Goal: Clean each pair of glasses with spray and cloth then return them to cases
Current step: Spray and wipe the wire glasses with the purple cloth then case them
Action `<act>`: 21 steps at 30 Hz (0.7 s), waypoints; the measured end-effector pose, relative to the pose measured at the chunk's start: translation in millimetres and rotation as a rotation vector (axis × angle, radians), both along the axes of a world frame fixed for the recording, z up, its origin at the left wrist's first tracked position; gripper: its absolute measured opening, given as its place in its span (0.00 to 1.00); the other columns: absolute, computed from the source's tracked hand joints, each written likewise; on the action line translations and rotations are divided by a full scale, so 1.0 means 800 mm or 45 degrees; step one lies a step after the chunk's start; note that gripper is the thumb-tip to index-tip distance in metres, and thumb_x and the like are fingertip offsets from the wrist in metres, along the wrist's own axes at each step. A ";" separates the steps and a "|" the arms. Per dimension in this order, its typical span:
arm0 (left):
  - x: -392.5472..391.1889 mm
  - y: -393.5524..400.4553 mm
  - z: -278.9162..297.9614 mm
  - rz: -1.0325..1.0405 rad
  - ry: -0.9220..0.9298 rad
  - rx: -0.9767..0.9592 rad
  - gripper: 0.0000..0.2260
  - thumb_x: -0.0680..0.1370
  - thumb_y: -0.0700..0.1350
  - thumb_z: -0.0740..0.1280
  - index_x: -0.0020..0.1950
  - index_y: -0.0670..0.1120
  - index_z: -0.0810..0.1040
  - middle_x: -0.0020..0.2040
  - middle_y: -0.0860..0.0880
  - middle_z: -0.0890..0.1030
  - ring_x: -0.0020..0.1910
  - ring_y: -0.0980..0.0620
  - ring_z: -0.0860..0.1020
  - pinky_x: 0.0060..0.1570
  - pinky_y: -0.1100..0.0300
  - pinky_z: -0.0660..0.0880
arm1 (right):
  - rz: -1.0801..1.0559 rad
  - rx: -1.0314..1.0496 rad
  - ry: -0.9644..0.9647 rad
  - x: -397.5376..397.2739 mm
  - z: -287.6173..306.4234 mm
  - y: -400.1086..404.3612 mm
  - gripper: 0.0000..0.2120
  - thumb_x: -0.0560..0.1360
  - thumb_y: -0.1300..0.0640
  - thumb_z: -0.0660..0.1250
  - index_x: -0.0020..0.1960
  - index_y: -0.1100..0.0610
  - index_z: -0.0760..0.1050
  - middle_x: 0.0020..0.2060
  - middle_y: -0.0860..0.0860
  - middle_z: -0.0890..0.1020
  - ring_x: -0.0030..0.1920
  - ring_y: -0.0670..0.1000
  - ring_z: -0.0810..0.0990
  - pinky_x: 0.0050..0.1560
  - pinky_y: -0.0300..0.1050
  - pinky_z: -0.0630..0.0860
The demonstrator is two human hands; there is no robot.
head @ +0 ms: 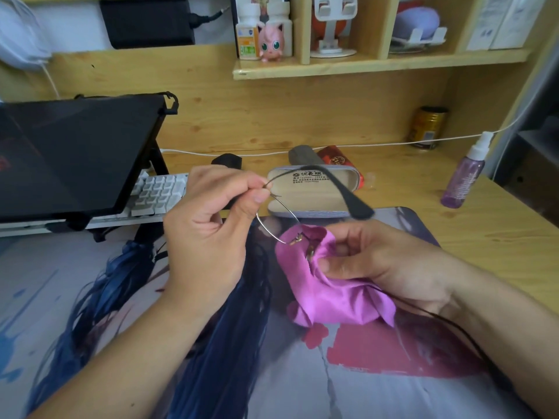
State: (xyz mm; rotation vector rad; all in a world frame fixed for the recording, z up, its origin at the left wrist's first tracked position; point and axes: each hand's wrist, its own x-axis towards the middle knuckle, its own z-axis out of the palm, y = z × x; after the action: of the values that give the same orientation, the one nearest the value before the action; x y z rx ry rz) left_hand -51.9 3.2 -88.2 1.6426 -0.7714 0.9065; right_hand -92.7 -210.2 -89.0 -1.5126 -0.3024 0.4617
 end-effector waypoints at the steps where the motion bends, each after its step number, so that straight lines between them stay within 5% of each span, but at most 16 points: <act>1: 0.001 0.000 -0.001 -0.009 0.031 -0.011 0.04 0.80 0.41 0.69 0.51 0.49 0.81 0.45 0.56 0.81 0.47 0.46 0.76 0.52 0.54 0.71 | -0.014 -0.005 -0.021 -0.001 0.001 0.002 0.01 0.72 0.65 0.72 0.44 0.63 0.81 0.36 0.53 0.81 0.35 0.46 0.79 0.39 0.34 0.75; 7: 0.009 0.000 -0.006 -0.214 0.279 -0.187 0.12 0.78 0.43 0.71 0.49 0.61 0.85 0.46 0.60 0.83 0.50 0.49 0.78 0.54 0.55 0.72 | 0.003 -0.200 -0.218 -0.009 0.008 0.009 0.15 0.77 0.59 0.66 0.47 0.74 0.74 0.37 0.59 0.74 0.39 0.54 0.68 0.38 0.57 0.63; 13: 0.014 -0.002 -0.010 -0.380 0.441 -0.321 0.08 0.76 0.45 0.71 0.49 0.58 0.86 0.45 0.56 0.83 0.48 0.52 0.77 0.54 0.56 0.71 | -0.085 -0.312 -0.259 -0.014 0.010 0.018 0.16 0.72 0.51 0.65 0.40 0.65 0.74 0.33 0.72 0.71 0.29 0.75 0.69 0.31 0.74 0.69; 16: 0.014 -0.001 -0.007 -0.403 0.452 -0.343 0.08 0.76 0.45 0.71 0.49 0.58 0.86 0.45 0.57 0.83 0.48 0.53 0.78 0.55 0.58 0.72 | -0.138 -0.196 -0.256 -0.013 0.007 0.019 0.12 0.71 0.54 0.66 0.36 0.63 0.75 0.31 0.65 0.74 0.30 0.62 0.69 0.34 0.60 0.69; 21: 0.016 0.002 -0.002 -0.423 0.461 -0.433 0.09 0.75 0.43 0.72 0.49 0.56 0.87 0.45 0.56 0.84 0.48 0.55 0.80 0.56 0.61 0.73 | -0.178 0.088 -0.131 -0.007 0.001 0.020 0.13 0.75 0.62 0.64 0.36 0.60 0.84 0.34 0.56 0.85 0.33 0.49 0.82 0.38 0.37 0.78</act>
State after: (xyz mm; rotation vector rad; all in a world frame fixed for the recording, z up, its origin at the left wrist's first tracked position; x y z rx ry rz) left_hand -38.7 4.8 -89.8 1.2799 -0.5773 0.4558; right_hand -98.2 -194.0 -88.1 -1.4810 -0.2881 0.2607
